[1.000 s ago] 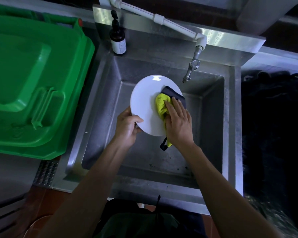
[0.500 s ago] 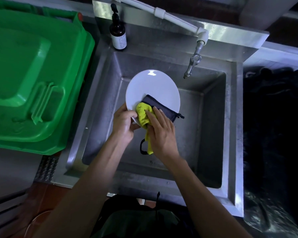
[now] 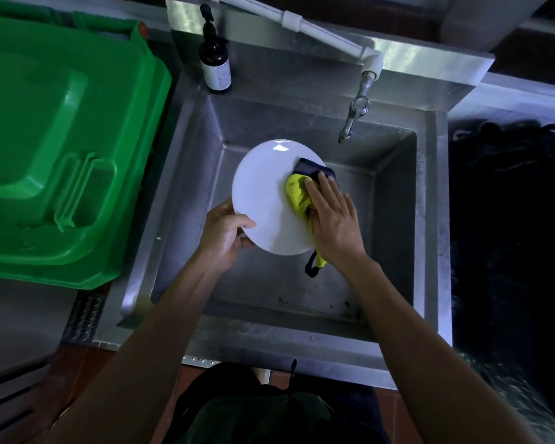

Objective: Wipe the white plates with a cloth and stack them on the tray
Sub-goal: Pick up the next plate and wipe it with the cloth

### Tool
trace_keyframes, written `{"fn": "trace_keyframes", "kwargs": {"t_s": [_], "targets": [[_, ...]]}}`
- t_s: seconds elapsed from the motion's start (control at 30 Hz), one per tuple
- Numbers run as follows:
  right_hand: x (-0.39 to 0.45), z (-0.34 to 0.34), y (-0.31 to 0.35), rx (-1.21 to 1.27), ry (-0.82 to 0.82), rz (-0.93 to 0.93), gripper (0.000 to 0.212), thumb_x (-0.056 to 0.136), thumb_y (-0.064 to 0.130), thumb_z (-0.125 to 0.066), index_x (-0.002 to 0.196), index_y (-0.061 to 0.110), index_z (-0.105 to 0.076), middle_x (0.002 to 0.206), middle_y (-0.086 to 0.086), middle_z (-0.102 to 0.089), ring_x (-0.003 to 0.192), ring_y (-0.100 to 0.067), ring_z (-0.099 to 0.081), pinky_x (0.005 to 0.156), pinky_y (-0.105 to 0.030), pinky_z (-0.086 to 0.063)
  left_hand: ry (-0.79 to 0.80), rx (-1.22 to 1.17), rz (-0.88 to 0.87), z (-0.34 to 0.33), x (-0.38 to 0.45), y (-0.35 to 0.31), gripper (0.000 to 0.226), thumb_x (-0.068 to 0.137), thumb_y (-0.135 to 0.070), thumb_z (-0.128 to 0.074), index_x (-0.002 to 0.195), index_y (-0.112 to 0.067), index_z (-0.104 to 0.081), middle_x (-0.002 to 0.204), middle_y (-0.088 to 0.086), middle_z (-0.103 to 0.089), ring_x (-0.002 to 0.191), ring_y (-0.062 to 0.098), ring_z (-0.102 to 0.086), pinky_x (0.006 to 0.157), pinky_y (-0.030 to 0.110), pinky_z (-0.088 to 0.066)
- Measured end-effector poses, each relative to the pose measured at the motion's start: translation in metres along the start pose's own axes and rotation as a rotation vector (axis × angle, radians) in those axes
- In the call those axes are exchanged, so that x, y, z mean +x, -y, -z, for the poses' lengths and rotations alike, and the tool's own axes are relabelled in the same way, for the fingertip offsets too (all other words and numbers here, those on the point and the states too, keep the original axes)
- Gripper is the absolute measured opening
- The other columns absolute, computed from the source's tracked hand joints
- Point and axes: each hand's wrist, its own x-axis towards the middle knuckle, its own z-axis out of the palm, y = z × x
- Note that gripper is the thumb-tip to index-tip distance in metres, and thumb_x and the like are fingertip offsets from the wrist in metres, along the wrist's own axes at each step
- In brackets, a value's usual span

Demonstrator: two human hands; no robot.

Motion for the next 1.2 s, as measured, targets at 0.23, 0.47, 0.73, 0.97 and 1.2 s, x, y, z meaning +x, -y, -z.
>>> {"fn": "trace_keyframes", "kwargs": {"t_s": [0.23, 0.47, 0.73, 0.97, 1.2], "targets": [[0.021, 0.002, 0.008, -0.077, -0.025, 0.13, 0.059, 0.103, 0.016, -0.039, 0.158, 0.03, -0.024, 0.168, -0.001, -0.011, 0.156, -0.021, -0.005, 0.125, -0.046, -0.009, 0.091, 0.066, 0.019, 0.007, -0.008, 0.004, 0.046, 0.064, -0.002, -0.061, 0.105, -0.017, -0.075, 0.105, 0.009, -0.076, 0.091, 0.03, -0.073, 0.069, 0.045, -0.06], [0.023, -0.013, 0.035, -0.021, -0.036, 0.359, 0.071, 0.095, 0.003, -0.046, 0.157, 0.029, -0.027, 0.167, -0.002, -0.017, 0.155, -0.022, -0.012, 0.123, -0.049, -0.018, 0.18, 0.115, -0.016, 0.006, -0.014, 0.009, 0.047, 0.086, 0.014, -0.051, 0.125, -0.009, -0.065, 0.118, 0.019, -0.07, 0.106, 0.032, -0.069, 0.08, 0.046, -0.061], [-0.007, -0.008, 0.076, 0.077, 0.03, 0.404, 0.075, 0.103, 0.059, -0.01, 0.145, 0.013, -0.052, 0.155, -0.011, -0.043, 0.147, -0.032, -0.035, 0.118, -0.051, -0.028, 0.169, 0.09, -0.038, 0.022, -0.01, 0.009, 0.047, 0.074, 0.009, -0.056, 0.12, 0.002, -0.062, 0.102, 0.02, -0.068, 0.104, 0.039, -0.068, 0.078, 0.049, -0.059], [0.001, -0.016, 0.071, 0.04, 0.051, 0.405, 0.047, 0.106, 0.029, -0.034, 0.152, 0.021, -0.041, 0.163, -0.006, -0.029, 0.153, -0.027, -0.021, 0.119, -0.053, -0.024, 0.197, 0.076, -0.019, 0.03, -0.011, 0.011, 0.047, 0.07, 0.002, -0.057, 0.114, -0.011, -0.07, 0.106, 0.016, -0.072, 0.103, 0.034, -0.07, 0.08, 0.049, -0.06], [0.042, -0.012, 0.059, 0.038, -0.048, 0.24, 0.054, 0.104, 0.019, -0.038, 0.157, 0.027, -0.03, 0.167, -0.003, -0.017, 0.155, -0.023, -0.008, 0.124, -0.049, -0.013, 0.083, 0.009, 0.013, 0.023, -0.014, 0.011, 0.05, 0.062, -0.001, -0.057, 0.105, -0.021, -0.074, 0.101, 0.005, -0.076, 0.094, 0.027, -0.07, 0.068, 0.04, -0.059]]}}
